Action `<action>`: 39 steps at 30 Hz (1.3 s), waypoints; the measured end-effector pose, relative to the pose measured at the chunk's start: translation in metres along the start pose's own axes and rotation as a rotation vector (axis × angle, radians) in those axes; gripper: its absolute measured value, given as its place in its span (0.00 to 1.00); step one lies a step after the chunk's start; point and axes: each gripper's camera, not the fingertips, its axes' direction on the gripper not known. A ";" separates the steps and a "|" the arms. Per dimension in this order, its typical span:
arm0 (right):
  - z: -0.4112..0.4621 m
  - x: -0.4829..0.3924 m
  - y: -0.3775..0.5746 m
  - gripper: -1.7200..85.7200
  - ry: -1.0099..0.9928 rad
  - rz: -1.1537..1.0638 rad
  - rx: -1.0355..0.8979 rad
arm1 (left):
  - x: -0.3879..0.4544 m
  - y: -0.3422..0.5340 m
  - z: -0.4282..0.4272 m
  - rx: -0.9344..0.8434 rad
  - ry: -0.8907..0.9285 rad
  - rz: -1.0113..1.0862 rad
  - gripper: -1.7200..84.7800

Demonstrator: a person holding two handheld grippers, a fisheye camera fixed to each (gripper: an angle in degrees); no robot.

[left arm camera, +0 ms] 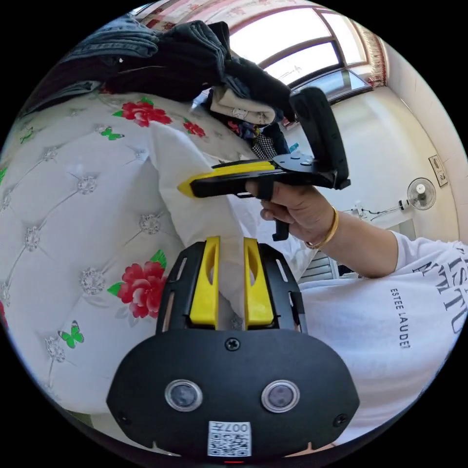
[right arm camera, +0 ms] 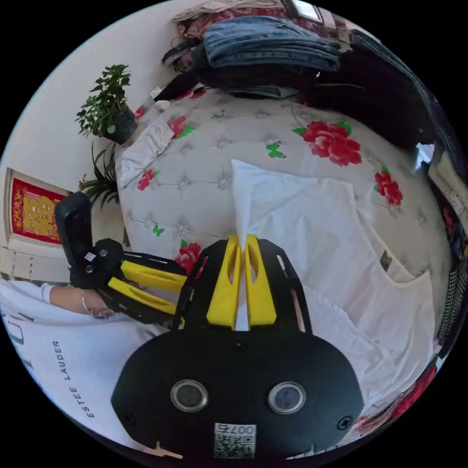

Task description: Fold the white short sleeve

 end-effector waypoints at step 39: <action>0.013 0.091 0.218 0.09 0.020 0.122 0.025 | 0.017 -0.015 0.043 0.364 -0.414 -0.064 0.02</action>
